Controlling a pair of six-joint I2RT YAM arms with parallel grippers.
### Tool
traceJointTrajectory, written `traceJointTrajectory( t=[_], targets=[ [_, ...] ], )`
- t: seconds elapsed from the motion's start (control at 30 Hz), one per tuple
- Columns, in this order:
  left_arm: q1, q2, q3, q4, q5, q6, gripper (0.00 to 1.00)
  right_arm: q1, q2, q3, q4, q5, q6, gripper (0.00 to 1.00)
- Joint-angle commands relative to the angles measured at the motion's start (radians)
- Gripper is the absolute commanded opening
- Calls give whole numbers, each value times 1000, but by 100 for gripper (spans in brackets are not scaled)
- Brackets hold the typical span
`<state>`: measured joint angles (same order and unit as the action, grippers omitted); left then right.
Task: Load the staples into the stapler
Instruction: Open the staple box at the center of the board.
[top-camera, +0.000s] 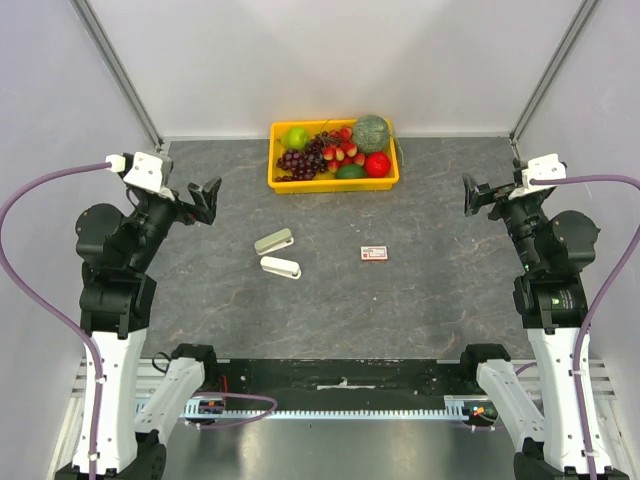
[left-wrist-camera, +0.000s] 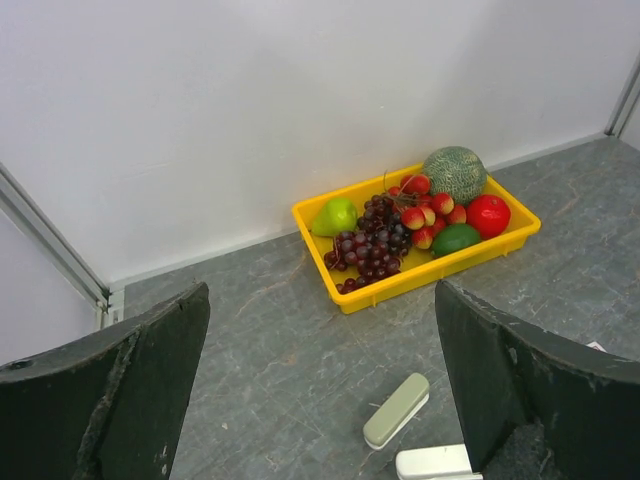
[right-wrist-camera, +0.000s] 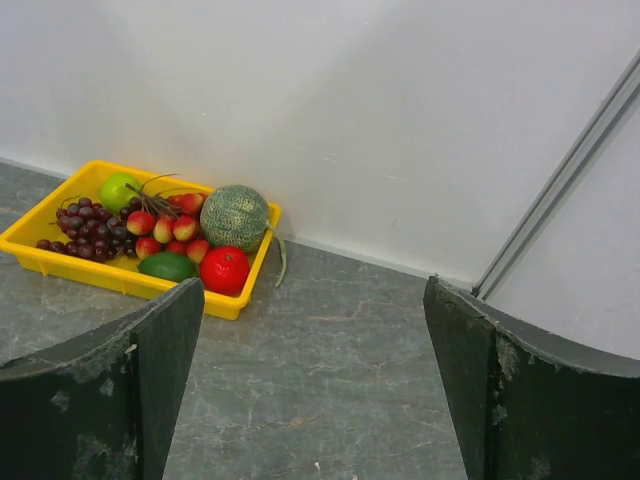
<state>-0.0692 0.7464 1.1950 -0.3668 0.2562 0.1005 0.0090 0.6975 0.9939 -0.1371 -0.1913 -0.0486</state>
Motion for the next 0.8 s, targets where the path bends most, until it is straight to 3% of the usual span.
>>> traceJointTrajectory(
  t=[0.0,0.37,0.57,0.63,0.77],
  targets=[
    [14,-5,15,11,18,-41,100,-1,-1,-8,19,-20,1,98],
    [26,11,22,14,115,-47,100,-3,-13,-24,24,-43,-17,98],
    [26,30,-47,11,328,71,100,-4,3,-38,-27,-227,-118,98],
    [23,31,-83,14,370,106,100,-3,17,-40,-71,-337,-204,98],
    [22,45,-144,12,396,165,100,-4,72,-58,-166,-387,-273,98]
  ],
)
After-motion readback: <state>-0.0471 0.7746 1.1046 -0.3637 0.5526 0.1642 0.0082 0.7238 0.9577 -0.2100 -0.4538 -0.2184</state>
